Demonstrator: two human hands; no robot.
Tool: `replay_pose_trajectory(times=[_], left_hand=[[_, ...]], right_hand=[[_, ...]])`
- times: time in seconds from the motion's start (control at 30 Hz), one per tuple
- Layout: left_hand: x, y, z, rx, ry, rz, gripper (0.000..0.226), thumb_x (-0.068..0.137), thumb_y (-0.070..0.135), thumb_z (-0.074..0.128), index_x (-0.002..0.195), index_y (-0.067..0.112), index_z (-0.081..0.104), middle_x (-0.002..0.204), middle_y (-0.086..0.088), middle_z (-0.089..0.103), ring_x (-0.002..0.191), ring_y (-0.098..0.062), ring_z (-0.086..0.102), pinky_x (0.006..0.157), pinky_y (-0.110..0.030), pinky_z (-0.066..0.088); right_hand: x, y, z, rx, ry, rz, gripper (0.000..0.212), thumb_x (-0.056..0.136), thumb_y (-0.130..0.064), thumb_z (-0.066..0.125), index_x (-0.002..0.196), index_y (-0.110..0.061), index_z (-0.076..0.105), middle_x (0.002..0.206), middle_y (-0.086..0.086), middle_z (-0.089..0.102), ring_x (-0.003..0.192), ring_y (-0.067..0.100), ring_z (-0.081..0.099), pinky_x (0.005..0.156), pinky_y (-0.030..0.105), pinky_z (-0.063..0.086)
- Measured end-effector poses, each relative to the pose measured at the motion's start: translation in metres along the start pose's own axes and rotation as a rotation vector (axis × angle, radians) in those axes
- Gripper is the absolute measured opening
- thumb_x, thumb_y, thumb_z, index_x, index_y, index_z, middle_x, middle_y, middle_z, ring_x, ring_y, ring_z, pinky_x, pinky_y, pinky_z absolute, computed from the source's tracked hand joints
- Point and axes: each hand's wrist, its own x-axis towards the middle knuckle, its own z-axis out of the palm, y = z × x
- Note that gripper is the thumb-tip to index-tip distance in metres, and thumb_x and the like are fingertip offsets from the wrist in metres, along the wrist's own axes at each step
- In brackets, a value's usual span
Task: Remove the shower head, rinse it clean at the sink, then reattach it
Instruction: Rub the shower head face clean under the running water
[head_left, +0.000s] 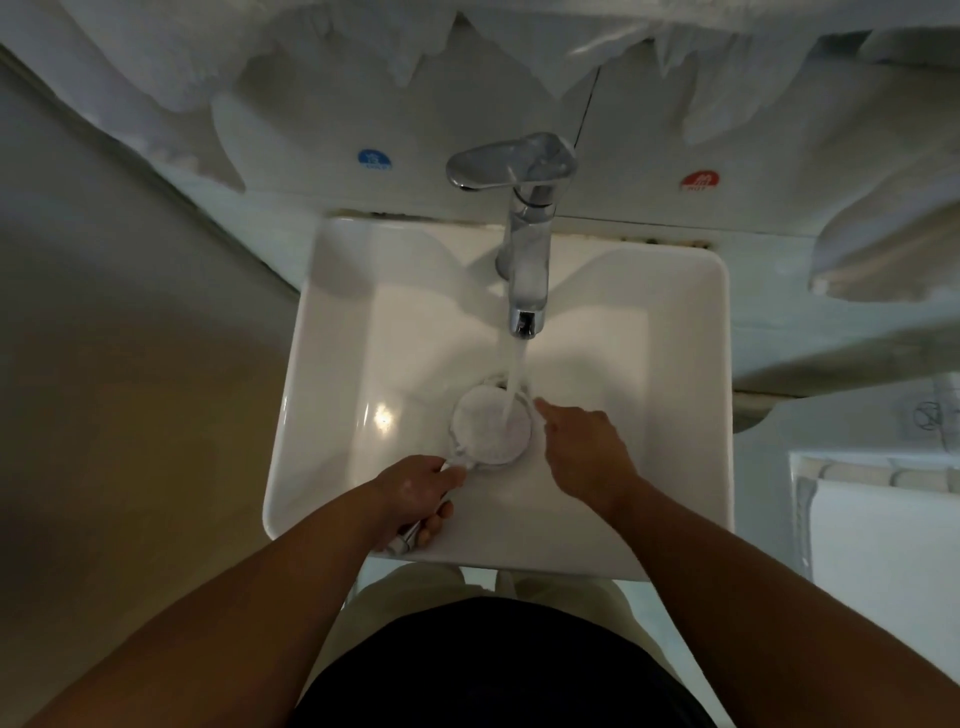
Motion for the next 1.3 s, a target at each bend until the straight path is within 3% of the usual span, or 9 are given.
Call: replay_pose_trajectory(times=[0.13, 0.3, 0.53, 0.67, 0.8, 0.93, 1.03, 1.2, 1.3], left_hand=[[0.001, -0.001, -0.001, 0.002, -0.001, -0.01, 0.03, 0.103, 0.034, 0.051, 0.11, 0.006, 0.062, 0.066, -0.007, 0.055, 0.041, -0.015, 0.043, 0.039, -0.023, 0.037], [0.0, 0.0, 0.001, -0.002, 0.005, -0.003, 0.031, 0.103, 0.034, 0.052, 0.11, 0.005, 0.061, 0.068, -0.008, 0.055, 0.04, -0.014, 0.044, 0.039, -0.022, 0.037], [0.001, 0.001, 0.001, 0.003, 0.012, -0.01, 0.033, 0.102, 0.034, 0.052, 0.112, 0.004, 0.061, 0.067, -0.008, 0.055, 0.04, -0.014, 0.044, 0.039, -0.022, 0.037], [0.001, 0.0, 0.0, 0.003, 0.008, -0.011, 0.033, 0.102, 0.034, 0.053, 0.112, 0.004, 0.062, 0.067, -0.008, 0.056, 0.04, -0.014, 0.044, 0.04, -0.022, 0.038], [0.0, 0.0, 0.0, 0.005, 0.012, 0.0, 0.033, 0.102, 0.033, 0.052, 0.112, 0.003, 0.062, 0.068, -0.008, 0.056, 0.041, -0.014, 0.044, 0.039, -0.022, 0.038], [0.001, 0.0, -0.001, 0.013, 0.009, -0.013, 0.032, 0.102, 0.034, 0.052, 0.11, 0.006, 0.062, 0.067, -0.007, 0.056, 0.041, -0.014, 0.044, 0.039, -0.022, 0.038], [0.001, 0.001, 0.0, 0.019, 0.01, -0.006, 0.031, 0.102, 0.034, 0.052, 0.111, 0.006, 0.062, 0.068, -0.007, 0.057, 0.041, -0.014, 0.044, 0.039, -0.022, 0.038], [0.0, 0.002, -0.001, 0.03, 0.012, -0.006, 0.032, 0.103, 0.034, 0.051, 0.111, 0.004, 0.062, 0.068, -0.008, 0.056, 0.04, -0.014, 0.044, 0.038, -0.022, 0.037], [-0.001, 0.002, 0.0, 0.024, 0.008, -0.004, 0.033, 0.103, 0.033, 0.051, 0.112, 0.003, 0.061, 0.068, -0.009, 0.056, 0.041, -0.015, 0.044, 0.039, -0.023, 0.038]], right_hand=[[-0.015, -0.016, 0.007, 0.046, -0.114, -0.117, 0.049, 0.104, -0.028, 0.04, 0.152, -0.036, 0.04, 0.13, 0.013, 0.067, 0.104, 0.033, 0.068, 0.09, 0.042, 0.057], [-0.001, -0.005, 0.002, 0.03, -0.029, -0.018, 0.053, 0.101, -0.021, 0.042, 0.151, -0.038, 0.041, 0.119, 0.01, 0.071, 0.102, 0.032, 0.067, 0.085, 0.041, 0.056], [0.004, -0.004, 0.002, 0.084, -0.006, -0.021, 0.047, 0.102, -0.029, 0.041, 0.148, -0.038, 0.046, 0.127, 0.01, 0.069, 0.106, 0.034, 0.066, 0.09, 0.045, 0.056], [-0.011, -0.026, 0.007, 0.086, -0.12, -0.135, 0.046, 0.104, -0.028, 0.041, 0.149, -0.036, 0.044, 0.131, 0.015, 0.066, 0.103, 0.032, 0.068, 0.09, 0.045, 0.058], [0.006, -0.007, -0.002, 0.056, -0.032, -0.016, 0.05, 0.1, -0.024, 0.045, 0.148, -0.039, 0.046, 0.126, 0.01, 0.069, 0.107, 0.035, 0.066, 0.09, 0.043, 0.056], [-0.009, -0.021, 0.005, 0.125, -0.154, -0.167, 0.044, 0.106, -0.032, 0.04, 0.148, -0.034, 0.048, 0.137, 0.016, 0.063, 0.113, 0.033, 0.066, 0.097, 0.043, 0.055], [0.005, -0.007, -0.001, 0.064, -0.03, -0.039, 0.048, 0.103, -0.027, 0.04, 0.149, -0.04, 0.044, 0.131, 0.011, 0.067, 0.11, 0.036, 0.064, 0.092, 0.043, 0.054], [-0.007, -0.022, 0.001, 0.051, -0.145, -0.185, 0.046, 0.105, -0.026, 0.042, 0.151, -0.033, 0.044, 0.139, 0.014, 0.062, 0.114, 0.033, 0.065, 0.097, 0.042, 0.055], [0.009, -0.009, -0.004, 0.004, -0.079, -0.071, 0.051, 0.102, -0.026, 0.043, 0.15, -0.04, 0.042, 0.133, 0.009, 0.064, 0.112, 0.035, 0.063, 0.093, 0.042, 0.054]])
